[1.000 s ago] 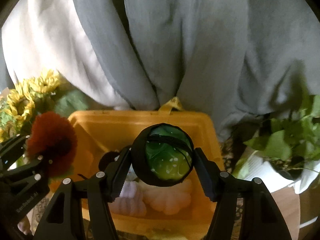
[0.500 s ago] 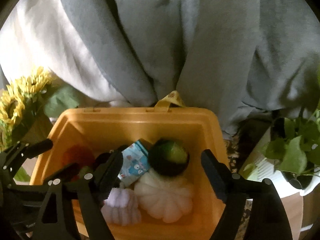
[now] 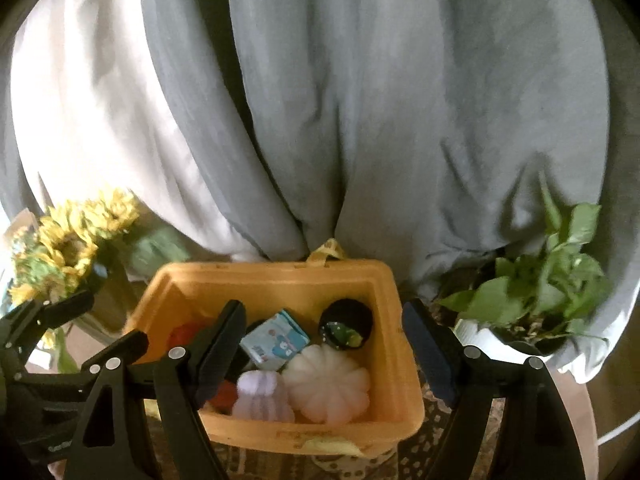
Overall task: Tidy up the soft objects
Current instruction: 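Move both tools back to the rug toward the yellow loop and light green plush, then grasp the yellow fabric loop with the left tool while the right tool grasps the light green plush, then carry the loop with the left tool while the right tool carries the plush into the crate, releasing both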
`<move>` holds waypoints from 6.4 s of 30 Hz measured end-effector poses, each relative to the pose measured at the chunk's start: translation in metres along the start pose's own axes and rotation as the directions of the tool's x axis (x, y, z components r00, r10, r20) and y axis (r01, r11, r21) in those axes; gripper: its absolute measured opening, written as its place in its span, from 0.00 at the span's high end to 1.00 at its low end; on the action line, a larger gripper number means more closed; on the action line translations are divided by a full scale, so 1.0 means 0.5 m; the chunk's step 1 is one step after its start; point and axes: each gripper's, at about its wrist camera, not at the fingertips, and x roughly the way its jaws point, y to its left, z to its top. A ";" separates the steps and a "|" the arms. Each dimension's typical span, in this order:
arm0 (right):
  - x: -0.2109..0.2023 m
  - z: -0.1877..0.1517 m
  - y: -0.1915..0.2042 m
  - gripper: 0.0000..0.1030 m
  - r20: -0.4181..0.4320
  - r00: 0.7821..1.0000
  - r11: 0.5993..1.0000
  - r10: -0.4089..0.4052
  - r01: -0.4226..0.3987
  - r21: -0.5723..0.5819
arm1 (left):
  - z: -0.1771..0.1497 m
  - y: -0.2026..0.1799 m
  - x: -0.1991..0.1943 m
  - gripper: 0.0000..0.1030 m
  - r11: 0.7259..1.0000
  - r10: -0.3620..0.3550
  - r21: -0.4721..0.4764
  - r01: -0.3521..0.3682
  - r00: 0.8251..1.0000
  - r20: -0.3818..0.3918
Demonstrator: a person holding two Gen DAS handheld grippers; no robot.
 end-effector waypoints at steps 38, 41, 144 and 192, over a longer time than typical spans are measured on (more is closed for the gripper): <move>-0.173 -0.208 0.061 0.21 -0.058 0.995 0.991 0.084 -0.089 -0.095 | -0.240 -0.019 -0.184 0.12 0.995 0.020 0.096 -0.021 1.000 0.013; -0.162 -0.231 0.063 0.21 -0.103 0.991 0.989 0.089 -0.100 -0.107 | -0.261 -0.025 -0.182 0.12 0.993 0.019 0.114 -0.018 1.000 -0.004; -0.024 -0.323 0.069 0.43 -0.320 0.927 0.963 0.196 -0.244 -0.116 | -0.335 -0.038 -0.059 0.48 0.998 -0.055 0.029 0.059 0.989 -0.137; -0.008 -0.037 0.048 0.43 -0.045 0.985 0.986 0.168 -0.166 0.032 | 0.000 0.004 -0.049 0.48 0.999 -0.033 -0.003 0.034 0.989 0.142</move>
